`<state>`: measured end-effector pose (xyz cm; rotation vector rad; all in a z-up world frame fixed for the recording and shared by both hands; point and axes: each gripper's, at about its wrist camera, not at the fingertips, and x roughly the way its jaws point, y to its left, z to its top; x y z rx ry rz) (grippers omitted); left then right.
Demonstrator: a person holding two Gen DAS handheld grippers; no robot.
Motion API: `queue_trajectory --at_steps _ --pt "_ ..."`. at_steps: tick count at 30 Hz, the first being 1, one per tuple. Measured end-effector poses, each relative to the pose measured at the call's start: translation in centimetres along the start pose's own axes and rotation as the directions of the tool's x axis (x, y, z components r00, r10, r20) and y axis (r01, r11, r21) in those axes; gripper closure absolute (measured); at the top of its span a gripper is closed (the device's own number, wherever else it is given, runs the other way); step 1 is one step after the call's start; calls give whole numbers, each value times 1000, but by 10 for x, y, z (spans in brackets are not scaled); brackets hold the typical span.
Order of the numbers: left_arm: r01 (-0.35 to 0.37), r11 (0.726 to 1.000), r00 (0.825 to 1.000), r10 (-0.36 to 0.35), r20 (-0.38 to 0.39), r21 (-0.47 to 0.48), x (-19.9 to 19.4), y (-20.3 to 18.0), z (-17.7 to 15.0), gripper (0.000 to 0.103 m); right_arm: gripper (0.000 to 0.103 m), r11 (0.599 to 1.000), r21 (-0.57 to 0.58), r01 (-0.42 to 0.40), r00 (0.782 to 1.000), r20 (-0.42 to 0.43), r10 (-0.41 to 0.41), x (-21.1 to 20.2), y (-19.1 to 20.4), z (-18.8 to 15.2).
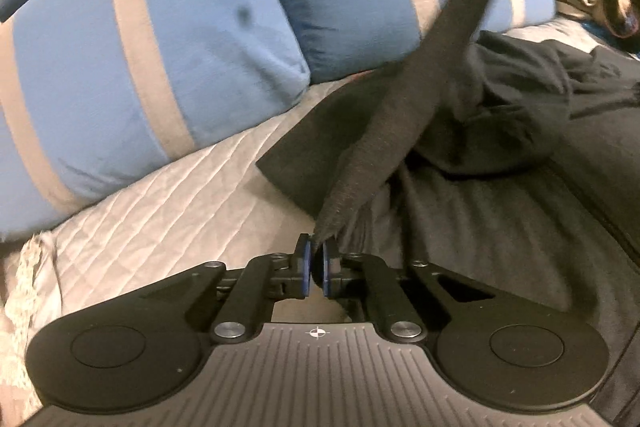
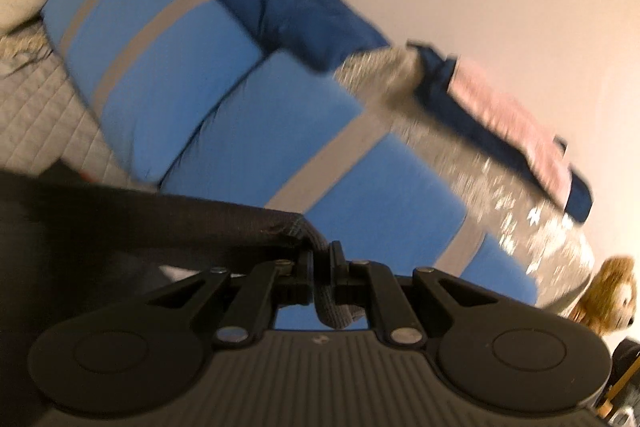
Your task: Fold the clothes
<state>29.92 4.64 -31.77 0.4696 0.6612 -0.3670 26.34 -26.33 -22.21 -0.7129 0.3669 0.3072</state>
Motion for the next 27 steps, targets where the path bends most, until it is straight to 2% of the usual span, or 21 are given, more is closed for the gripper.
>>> queue_trajectory --at_steps 10,14,17,27 --pt "-26 1000 1000 27 -12 17 -1 -2 -4 96 96 993 54 -101 986 -125 107 -14 35 -102" --pt "-15 1000 1000 16 -10 16 -2 1 -6 96 96 988 -11 -157 972 -177 152 -22 63 -140" --pt "-15 1000 1000 15 -11 23 -2 1 -7 96 97 971 -56 -231 952 -219 214 -27 84 -165" --pt "-32 998 999 33 -25 47 3 -2 -7 96 97 900 -207 -384 903 -286 319 -41 127 -198"
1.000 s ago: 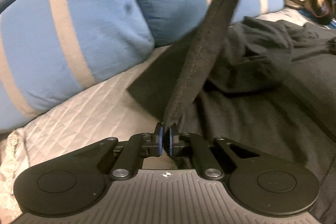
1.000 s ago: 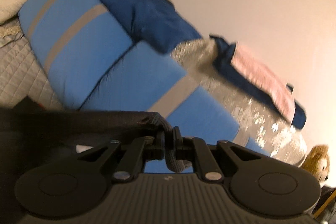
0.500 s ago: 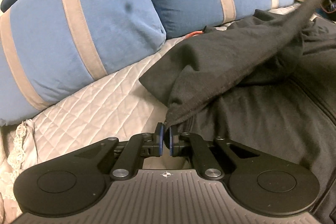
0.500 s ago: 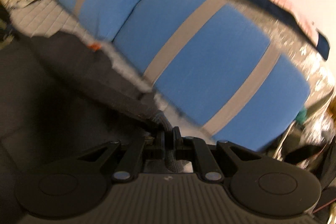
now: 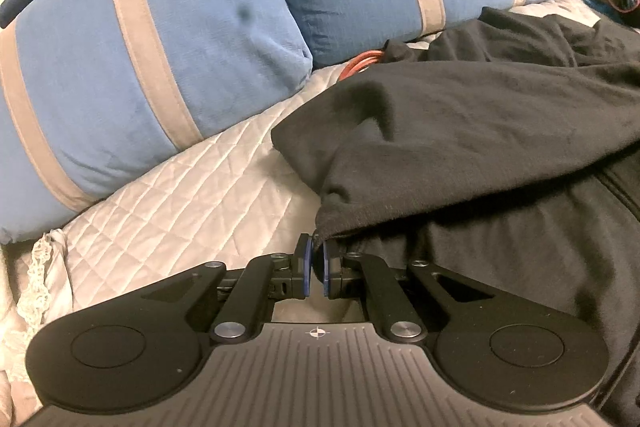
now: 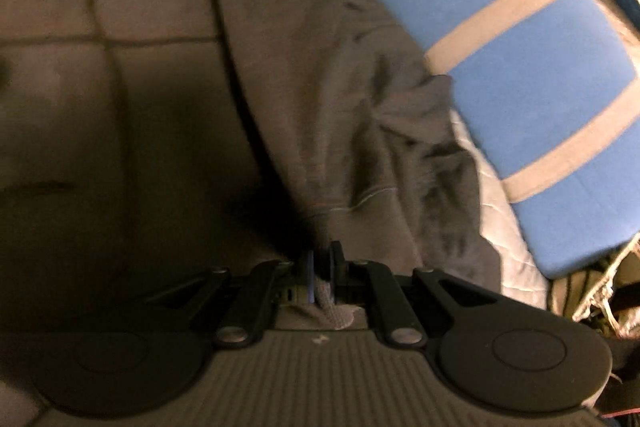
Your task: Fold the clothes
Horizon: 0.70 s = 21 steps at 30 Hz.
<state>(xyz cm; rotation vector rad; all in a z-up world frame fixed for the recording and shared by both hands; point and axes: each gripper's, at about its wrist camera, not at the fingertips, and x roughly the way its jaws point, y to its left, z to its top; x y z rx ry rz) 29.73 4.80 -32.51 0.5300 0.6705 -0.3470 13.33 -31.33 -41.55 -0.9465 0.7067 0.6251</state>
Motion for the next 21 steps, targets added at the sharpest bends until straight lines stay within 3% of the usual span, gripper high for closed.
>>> queue_trajectory --at_steps 5,6,7,9,11,13,17,21 --pt "0 1000 1000 1 -7 1 2 0 -1 94 95 1000 -19 -19 1000 -14 19 -1 2 -4" --pt "0 1000 1000 0 -9 -1 3 1 -1 93 88 1000 -17 -21 1000 -16 21 -2 1 -4" --pt "1 1000 1000 -1 -9 -2 3 1 -1 93 69 1000 -15 -24 1000 -18 23 -3 0 -3" --pt "3 1000 1000 -3 -8 -4 3 1 -1 93 59 1000 -15 -27 999 -19 26 -7 -1 -5" --pt "6 1000 1000 -6 -10 -5 4 1 -2 93 56 999 -4 -36 999 -16 35 -14 -4 -7" --pt "13 1000 1000 -13 -11 -8 4 2 -2 93 47 998 37 -53 999 2 53 -22 -10 -8" --pt "20 1000 1000 -20 -16 -10 6 2 -4 88 40 981 169 -100 994 58 91 -36 -29 -6" --pt "0 1000 1000 0 -10 -9 4 3 -6 73 36 934 331 -131 989 112 99 -39 -55 -1"
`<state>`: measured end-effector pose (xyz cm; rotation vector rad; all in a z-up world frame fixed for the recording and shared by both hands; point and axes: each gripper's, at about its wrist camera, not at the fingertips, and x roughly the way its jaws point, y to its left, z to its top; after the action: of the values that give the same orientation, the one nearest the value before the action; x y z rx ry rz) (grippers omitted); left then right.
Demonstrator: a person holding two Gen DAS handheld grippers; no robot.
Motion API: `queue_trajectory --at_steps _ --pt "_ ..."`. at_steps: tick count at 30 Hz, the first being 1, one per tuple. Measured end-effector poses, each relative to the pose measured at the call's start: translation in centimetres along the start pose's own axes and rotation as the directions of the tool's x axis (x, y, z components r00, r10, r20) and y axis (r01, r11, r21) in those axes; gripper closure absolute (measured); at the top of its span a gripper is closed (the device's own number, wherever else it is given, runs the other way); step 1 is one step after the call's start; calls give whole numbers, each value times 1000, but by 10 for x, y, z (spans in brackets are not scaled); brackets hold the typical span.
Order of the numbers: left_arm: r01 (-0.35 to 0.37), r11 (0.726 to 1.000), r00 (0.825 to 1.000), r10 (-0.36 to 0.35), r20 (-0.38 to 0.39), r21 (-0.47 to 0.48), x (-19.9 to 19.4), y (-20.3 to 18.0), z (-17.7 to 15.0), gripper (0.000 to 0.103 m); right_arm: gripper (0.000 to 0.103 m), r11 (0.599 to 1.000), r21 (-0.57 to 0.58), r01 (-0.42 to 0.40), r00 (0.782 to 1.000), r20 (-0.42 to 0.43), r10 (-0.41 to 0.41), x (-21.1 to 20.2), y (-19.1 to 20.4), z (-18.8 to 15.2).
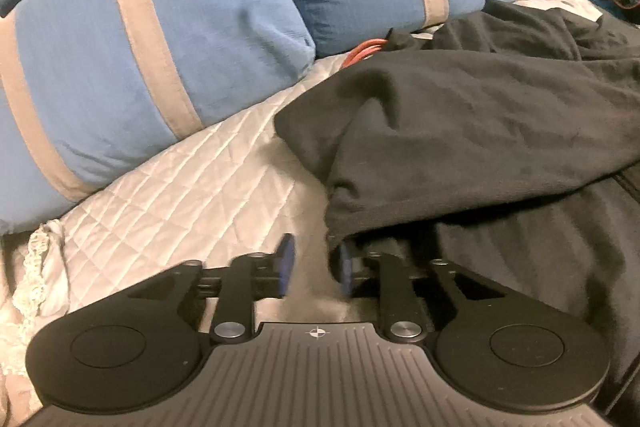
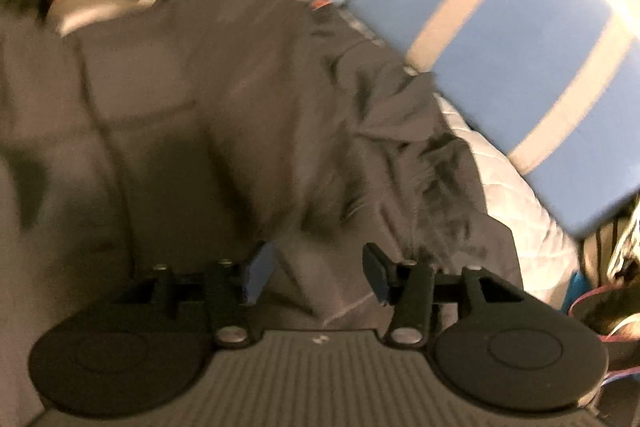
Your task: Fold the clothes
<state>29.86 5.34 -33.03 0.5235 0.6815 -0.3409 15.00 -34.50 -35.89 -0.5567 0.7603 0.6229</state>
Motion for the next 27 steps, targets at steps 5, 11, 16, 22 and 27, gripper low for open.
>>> queue_trajectory --at_steps 5,11,16,22,27 --pt "-3 1000 1000 3 6 6 -4 2 -3 67 37 993 118 9 1000 20 -12 23 -22 13" --pt "-27 998 1000 27 7 48 -10 1 -8 62 37 990 105 93 993 -78 -85 65 -25 6" --pt "6 1000 1000 -5 14 -27 -20 17 -13 61 35 988 127 83 994 -84 -72 65 -31 -1" --pt "293 781 952 -289 97 -552 -6 76 -18 50 33 992 79 101 991 -90 -94 62 -24 -2" --pt "382 581 897 -421 137 -718 25 83 -25 51 32 991 114 75 995 -78 -66 50 -19 9"
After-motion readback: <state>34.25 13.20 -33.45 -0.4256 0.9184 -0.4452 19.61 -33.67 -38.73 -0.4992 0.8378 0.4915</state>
